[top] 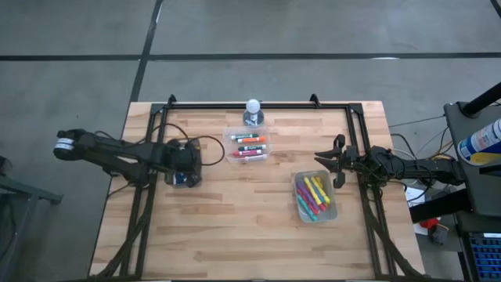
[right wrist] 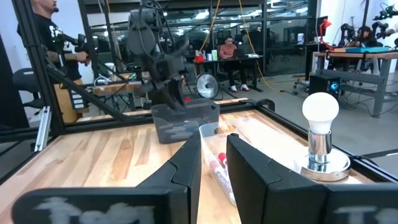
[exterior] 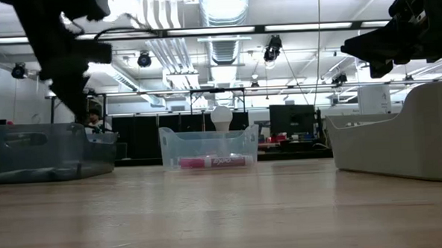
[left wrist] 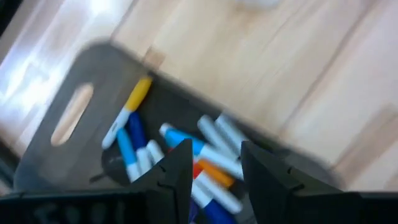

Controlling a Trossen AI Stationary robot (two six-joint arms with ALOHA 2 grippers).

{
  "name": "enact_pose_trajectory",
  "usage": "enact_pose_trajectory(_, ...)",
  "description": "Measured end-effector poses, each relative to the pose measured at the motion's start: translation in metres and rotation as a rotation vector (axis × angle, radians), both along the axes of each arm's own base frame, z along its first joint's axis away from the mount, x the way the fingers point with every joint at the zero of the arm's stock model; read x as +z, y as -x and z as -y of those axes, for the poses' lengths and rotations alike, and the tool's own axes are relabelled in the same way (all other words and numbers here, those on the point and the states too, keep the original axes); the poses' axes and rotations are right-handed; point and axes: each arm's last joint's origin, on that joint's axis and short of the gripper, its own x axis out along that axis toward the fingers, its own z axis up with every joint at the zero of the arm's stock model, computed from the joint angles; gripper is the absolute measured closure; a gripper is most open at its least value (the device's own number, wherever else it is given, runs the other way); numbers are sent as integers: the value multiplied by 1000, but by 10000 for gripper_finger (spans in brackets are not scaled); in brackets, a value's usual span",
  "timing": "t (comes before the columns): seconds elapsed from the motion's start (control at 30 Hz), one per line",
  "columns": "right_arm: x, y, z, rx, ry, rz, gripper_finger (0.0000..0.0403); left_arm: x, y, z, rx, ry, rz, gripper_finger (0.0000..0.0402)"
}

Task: Pick & Place Markers
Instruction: Return to Home Position

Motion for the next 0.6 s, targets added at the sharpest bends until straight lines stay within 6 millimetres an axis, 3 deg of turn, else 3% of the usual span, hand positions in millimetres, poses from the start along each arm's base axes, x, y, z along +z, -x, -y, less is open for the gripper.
enact_pose_trajectory(0.23, 0, 0, 0, 0, 0, 0, 335, 29, -17, 3, -19, 20, 183, 300)
enact_pose_trajectory(0.4, 0, 0, 0, 0, 1, 0, 335, 29, -30, 9, -128, 88, 307, 382)
enact_pose_trajectory(0.6, 0, 0, 0, 0, 0, 0, 335, 23, -49, 26, -404, 180, 588, 400)
